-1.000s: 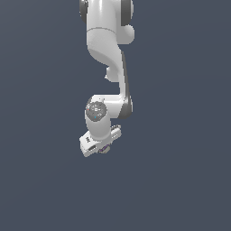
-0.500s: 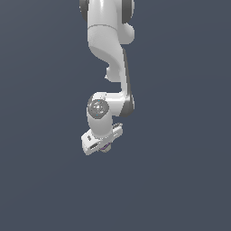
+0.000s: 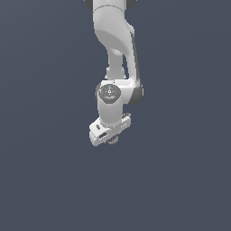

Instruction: Pick up the object and move it to a goal position.

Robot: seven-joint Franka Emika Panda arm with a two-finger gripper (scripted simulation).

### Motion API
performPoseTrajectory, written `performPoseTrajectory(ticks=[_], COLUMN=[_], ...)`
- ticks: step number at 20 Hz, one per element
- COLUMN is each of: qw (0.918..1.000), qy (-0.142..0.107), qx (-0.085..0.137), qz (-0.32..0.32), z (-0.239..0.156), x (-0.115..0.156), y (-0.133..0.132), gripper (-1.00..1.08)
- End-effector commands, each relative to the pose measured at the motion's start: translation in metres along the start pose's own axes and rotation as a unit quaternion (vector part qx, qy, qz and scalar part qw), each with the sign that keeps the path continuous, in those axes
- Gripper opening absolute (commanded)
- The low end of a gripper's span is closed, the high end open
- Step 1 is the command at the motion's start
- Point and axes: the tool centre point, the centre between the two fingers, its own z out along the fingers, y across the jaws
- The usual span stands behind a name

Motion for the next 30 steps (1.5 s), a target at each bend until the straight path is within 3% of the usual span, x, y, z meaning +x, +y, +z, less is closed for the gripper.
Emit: performPoseTrajectory(ticks=[1, 21, 30], qw=[1.0, 1.0, 1.0], qy=[0.001, 0.0, 0.001], qx=[-0.001, -0.002, -0.001], qz=[0.0, -0.001, -0.001], z=[-0.018, -0.191, -0.25], x=[0.001, 0.008, 0.013], y=[-0.018, -0.194, -0.252], gripper=[-1.0, -1.0, -1.0])
